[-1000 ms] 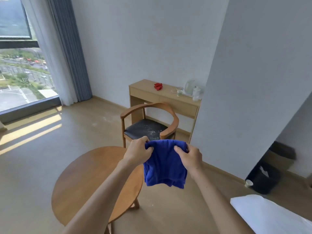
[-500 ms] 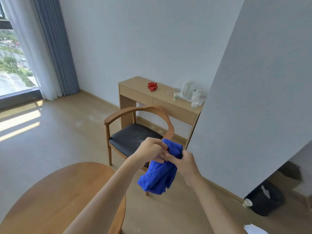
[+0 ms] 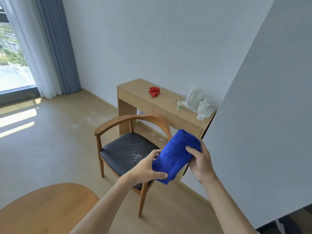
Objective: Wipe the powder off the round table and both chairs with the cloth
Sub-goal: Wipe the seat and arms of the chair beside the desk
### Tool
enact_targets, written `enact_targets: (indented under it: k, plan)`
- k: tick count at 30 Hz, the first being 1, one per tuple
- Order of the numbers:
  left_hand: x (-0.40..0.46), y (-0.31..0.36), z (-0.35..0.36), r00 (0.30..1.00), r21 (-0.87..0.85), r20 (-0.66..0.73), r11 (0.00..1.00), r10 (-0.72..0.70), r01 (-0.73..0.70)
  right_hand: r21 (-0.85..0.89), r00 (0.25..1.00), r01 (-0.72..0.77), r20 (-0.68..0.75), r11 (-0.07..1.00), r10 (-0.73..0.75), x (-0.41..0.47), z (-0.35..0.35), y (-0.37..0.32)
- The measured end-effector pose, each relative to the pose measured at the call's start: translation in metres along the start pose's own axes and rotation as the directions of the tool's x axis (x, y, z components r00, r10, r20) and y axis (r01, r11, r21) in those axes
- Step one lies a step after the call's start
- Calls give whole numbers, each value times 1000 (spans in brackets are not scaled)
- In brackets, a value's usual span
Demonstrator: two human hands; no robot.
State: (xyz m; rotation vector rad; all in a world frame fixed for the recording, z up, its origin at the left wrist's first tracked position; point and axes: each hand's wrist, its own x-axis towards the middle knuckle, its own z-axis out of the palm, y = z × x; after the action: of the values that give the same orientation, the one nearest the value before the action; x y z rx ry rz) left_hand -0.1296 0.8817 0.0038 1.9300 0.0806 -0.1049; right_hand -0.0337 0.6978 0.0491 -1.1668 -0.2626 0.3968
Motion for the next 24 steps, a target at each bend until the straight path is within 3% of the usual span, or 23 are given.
enact_targets:
  k: [4, 7, 11, 17, 24]
  plan:
    - [68, 5, -6, 999, 104, -49, 994, -21, 26, 49, 997, -40, 71, 998, 36, 69, -35, -3]
    - [120, 3, -13, 992, 76, -62, 990, -113, 117, -210, 995, -99, -42, 973, 93, 129, -77, -6]
    - [177, -3, -24, 956, -121, -176, 969, -236, 217, -507, 975, -169, 39, 845, 219, 202, -130, -11]
    - [227, -27, -37, 806, -519, -394, 830, -442, 202, -751, 871, -109, 244, 651, 427, 288, -131, 16]
    - [246, -93, -72, 642, -688, -439, 695, -629, 211, -850, 747, 89, 402, 520, 529, 383, -84, 90]
